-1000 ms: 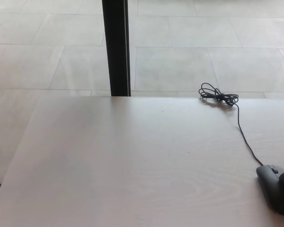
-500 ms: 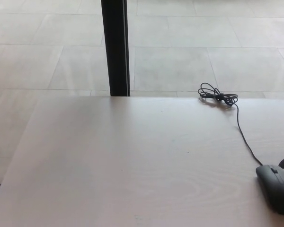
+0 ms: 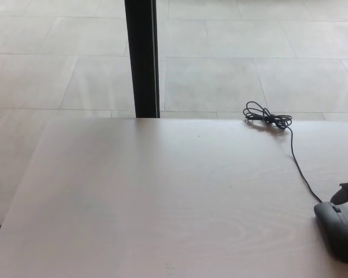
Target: The robot uses its right fingers to click on the left button of the black mouse placed on the table.
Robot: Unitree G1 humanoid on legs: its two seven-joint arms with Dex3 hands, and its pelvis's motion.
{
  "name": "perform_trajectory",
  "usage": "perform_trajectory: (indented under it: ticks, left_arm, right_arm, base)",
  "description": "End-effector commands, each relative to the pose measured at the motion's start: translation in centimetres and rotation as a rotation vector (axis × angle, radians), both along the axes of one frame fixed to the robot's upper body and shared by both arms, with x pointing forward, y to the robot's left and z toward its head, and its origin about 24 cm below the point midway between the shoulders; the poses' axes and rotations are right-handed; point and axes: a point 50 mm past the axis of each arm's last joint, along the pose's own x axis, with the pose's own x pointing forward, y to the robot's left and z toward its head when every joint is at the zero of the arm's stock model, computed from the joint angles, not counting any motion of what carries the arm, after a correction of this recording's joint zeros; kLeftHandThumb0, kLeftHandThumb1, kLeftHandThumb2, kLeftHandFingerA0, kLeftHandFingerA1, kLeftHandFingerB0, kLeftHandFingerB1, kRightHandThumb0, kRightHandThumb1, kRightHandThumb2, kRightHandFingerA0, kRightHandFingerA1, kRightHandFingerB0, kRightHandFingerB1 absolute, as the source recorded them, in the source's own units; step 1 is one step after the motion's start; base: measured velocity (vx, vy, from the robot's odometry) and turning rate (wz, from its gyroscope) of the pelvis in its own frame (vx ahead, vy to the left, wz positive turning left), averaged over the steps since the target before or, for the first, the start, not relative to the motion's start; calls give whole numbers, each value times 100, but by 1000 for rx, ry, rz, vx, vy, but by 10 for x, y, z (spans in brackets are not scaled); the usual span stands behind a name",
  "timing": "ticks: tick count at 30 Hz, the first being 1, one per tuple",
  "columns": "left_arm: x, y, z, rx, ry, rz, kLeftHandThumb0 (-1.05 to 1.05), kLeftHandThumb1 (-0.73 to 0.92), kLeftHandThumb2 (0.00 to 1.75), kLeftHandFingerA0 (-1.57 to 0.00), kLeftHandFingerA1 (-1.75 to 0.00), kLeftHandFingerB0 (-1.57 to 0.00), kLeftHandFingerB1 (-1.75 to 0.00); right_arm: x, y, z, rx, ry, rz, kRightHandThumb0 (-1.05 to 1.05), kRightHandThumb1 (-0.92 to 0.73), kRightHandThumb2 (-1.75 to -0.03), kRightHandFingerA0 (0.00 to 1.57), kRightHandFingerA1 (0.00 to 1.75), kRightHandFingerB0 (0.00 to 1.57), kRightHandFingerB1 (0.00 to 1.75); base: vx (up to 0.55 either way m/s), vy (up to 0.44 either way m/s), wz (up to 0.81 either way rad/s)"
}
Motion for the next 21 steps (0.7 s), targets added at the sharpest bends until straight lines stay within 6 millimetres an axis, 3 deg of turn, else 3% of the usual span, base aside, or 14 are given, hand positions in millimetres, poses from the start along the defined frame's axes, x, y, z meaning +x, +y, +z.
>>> perform_trajectory:
  ticks: [1, 6, 8, 21]
  left_arm:
    - [-1, 3, 5, 25, -4, -3, -20, 71, 61, -64, -53, -64, -49]
    - [-2, 4, 3, -1, -24, 17, -14, 75, 62, -64, -52, -62, -47]
    - [-1, 4, 3, 9, -6, 17, -22, 72, 61, -66, -51, -63, -47]
    - [1, 2, 2, 12, -11, 11, -14, 75, 62, -64, -52, -62, -47]
  right_arm:
    - [6, 1, 2, -26, 0, 16, -11, -52, -65, 83, 160, 65, 48]
    - [16, 8, 14, -22, -15, 38, -11, -54, -62, 79, 160, 66, 47]
    - [19, 11, 17, -22, -25, 45, -12, -54, -64, 81, 162, 64, 48]
    - [17, 17, 8, -55, 17, 66, -11, -56, -63, 78, 162, 65, 45]
  base:
    - [0, 0, 0]
    - [0, 0, 0]
    - [0, 0, 0]
    - [0, 0, 0]
